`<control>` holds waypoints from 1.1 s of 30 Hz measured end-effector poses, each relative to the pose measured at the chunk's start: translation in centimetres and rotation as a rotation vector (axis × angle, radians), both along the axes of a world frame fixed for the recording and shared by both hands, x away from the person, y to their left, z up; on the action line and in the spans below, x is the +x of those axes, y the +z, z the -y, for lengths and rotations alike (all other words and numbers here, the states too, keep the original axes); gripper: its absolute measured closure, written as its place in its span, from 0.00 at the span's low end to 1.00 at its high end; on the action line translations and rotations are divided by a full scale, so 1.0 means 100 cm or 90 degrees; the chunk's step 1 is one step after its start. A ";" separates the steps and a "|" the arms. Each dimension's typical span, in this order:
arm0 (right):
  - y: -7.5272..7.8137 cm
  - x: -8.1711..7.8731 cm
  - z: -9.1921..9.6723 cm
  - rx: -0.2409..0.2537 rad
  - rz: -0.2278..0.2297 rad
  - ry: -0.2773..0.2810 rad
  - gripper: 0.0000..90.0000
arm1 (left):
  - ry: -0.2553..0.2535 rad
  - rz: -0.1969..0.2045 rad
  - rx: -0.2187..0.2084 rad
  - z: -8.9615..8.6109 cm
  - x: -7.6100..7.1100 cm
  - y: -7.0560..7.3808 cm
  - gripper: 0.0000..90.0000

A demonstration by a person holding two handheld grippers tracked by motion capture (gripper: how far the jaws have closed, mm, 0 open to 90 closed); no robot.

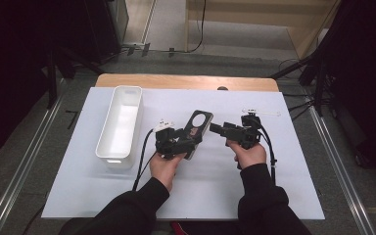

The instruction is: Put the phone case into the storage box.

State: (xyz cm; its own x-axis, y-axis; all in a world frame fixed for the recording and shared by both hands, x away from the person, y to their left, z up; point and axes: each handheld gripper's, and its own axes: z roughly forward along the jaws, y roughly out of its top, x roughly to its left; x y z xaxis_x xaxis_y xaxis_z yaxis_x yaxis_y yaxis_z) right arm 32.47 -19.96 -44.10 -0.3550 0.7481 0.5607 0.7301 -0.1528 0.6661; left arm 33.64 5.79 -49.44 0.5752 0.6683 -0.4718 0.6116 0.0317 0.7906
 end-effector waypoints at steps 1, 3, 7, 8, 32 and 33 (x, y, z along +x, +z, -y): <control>0.000 0.001 -0.001 0.000 -0.002 -0.002 0.25 | 0.000 -0.001 0.000 0.000 0.000 0.000 0.12; 0.001 0.004 -0.002 0.005 -0.009 -0.003 0.26 | 0.000 0.000 0.000 0.000 0.000 0.000 0.12; 0.000 0.009 -0.004 0.013 -0.022 -0.007 0.27 | 0.002 0.000 0.000 0.000 0.000 0.000 0.12; 0.001 0.010 -0.004 0.016 -0.025 -0.008 0.28 | 0.001 -0.001 0.000 0.000 0.000 0.000 0.12; -0.001 0.031 -0.009 0.029 -0.078 -0.042 0.33 | -0.003 -0.009 -0.014 0.000 0.001 -0.001 0.12; -0.001 0.031 -0.009 0.031 -0.080 -0.043 0.33 | -0.003 -0.010 -0.013 0.000 0.001 -0.001 0.12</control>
State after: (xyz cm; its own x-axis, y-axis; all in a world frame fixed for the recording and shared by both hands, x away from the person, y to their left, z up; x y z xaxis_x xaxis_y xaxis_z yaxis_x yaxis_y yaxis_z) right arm 35.61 -19.06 -44.23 -0.2297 0.7390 0.6334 0.7943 -0.2337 0.5607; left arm 33.74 5.75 -49.57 0.5703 0.6558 -0.4946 0.6243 0.0453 0.7799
